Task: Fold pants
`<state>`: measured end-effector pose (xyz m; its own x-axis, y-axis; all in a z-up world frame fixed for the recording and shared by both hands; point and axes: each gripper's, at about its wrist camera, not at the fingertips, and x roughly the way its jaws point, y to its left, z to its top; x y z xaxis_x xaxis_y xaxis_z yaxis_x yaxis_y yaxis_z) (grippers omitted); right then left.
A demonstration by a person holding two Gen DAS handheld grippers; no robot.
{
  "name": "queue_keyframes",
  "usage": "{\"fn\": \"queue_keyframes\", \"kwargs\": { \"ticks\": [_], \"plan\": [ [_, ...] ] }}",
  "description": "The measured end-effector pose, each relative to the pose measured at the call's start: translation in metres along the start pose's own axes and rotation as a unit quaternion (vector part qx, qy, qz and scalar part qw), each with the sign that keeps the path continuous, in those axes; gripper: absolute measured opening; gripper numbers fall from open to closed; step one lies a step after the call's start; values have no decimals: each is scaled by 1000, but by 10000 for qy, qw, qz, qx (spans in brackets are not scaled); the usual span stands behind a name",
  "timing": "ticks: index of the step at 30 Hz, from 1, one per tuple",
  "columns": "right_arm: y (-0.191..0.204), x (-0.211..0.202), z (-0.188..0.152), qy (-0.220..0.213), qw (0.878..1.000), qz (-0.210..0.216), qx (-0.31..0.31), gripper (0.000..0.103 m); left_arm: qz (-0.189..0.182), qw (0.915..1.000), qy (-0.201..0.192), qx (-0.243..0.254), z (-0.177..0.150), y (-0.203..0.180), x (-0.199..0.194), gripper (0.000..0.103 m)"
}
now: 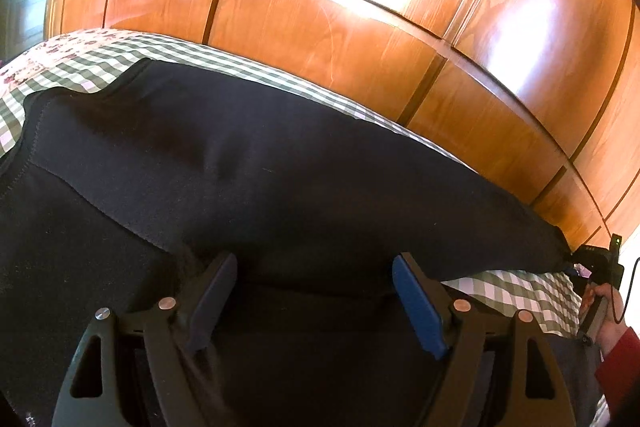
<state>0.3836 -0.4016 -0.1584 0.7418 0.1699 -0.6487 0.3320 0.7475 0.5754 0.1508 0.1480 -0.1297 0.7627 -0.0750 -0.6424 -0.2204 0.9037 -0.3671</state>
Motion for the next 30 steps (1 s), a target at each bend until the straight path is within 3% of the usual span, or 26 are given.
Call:
{"fn": "queue_keyframes", "kwargs": {
  "ticks": [11, 18, 22, 24, 27, 30],
  "plan": [
    [-12, -62, -21, -182, 9970, -265, -707, 17, -97, 9999, 2, -63, 1, 4, -2, 82],
    [-33, -92, -42, -528, 9943, -693, -619, 17, -196, 9997, 15, -108, 1, 6, -3, 82],
    [-53, -77, -42, -291, 9953, -875, -310, 17, -191, 9998, 16, -106, 0, 6, -2, 82],
    [-48, -77, -42, -328, 9938, -968, -449, 22, -187, 9998, 17, -105, 0, 6, -2, 82],
    [-33, -81, -46, -354, 9872, -1359, -752, 39, -192, 9997, 26, -118, 0, 6, -1, 82],
    [-1, -98, -65, -780, 9756, -1548, -1345, 41, -190, 9997, 39, -123, 0, 6, -1, 82]
  ]
}}
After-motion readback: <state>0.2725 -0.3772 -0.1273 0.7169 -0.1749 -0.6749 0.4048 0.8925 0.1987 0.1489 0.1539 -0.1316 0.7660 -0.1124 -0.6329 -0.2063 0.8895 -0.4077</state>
